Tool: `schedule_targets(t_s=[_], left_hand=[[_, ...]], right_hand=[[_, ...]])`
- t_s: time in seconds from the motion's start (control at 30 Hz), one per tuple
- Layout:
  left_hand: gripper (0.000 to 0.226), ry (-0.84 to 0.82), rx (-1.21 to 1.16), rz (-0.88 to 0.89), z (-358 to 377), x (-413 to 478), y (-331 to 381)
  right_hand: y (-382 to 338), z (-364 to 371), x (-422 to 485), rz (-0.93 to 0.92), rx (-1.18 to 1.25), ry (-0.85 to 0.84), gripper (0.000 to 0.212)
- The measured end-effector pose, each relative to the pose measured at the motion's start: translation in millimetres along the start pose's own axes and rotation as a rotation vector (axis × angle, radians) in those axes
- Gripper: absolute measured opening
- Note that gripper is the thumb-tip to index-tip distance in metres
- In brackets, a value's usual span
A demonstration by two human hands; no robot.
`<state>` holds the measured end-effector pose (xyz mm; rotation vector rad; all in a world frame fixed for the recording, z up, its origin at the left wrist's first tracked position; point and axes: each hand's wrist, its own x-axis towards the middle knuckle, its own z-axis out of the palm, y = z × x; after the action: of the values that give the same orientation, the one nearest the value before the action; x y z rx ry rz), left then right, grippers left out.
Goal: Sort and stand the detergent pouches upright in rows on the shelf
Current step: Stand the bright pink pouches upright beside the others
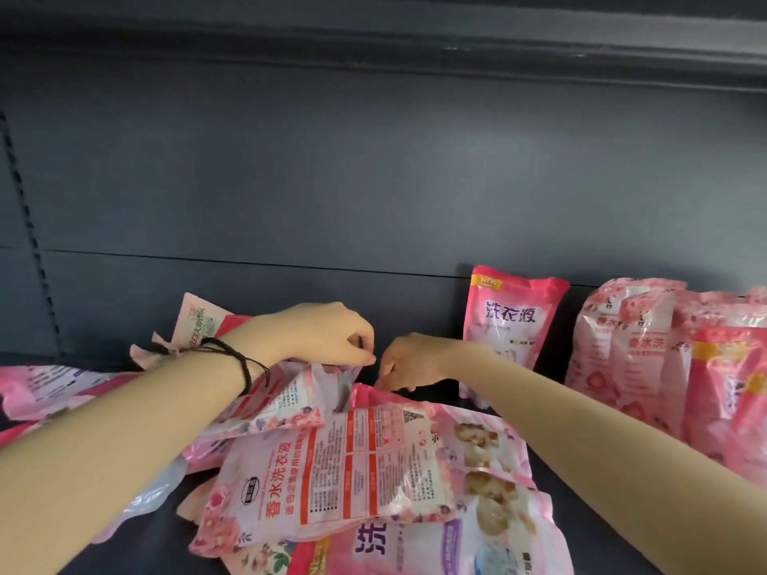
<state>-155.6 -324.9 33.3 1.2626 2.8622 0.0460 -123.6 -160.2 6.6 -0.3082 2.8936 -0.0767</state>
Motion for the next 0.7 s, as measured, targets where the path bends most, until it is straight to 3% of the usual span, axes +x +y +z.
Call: schedule_targets(t_s=[0.1, 0.23, 0.37, 0.5, 0.57, 0.7], left_hand=[[0.019, 0.011, -0.166, -0.047, 1.3, -1.0, -6.8], [0.024, 0.014, -0.216, -0.096, 2.5, 1.8, -9.4], [0.033, 0.014, -0.455, -0.122, 2.5, 8.8, -4.1], [0.008, 0.015, -0.804, -0.129, 6.8, 21.9, 18.3], [0.008, 0.116, -0.970, -0.159, 5.3, 30.7, 33.9], [0.004, 0.355, -1.088, -0.131, -9.2, 48.3, 56.3]], right_hand=[[-0.9, 15.6, 17.8, 0.023, 0.183, -0.015, 0.031], [14.6, 17.6, 14.6, 0.000, 0.402, 0.191, 0.006], [32.7, 6.0, -14.8, -0.089, 0.833, 0.398, 0.018], [48.2, 2.1, -40.0, -0.128, 1.036, 0.576, 0.018], [57.4, -0.7, -47.3, -0.123, 1.217, 0.694, 0.021], [69.6, -0.3, -63.8, -0.103, 1.462, 0.871, 0.023]])
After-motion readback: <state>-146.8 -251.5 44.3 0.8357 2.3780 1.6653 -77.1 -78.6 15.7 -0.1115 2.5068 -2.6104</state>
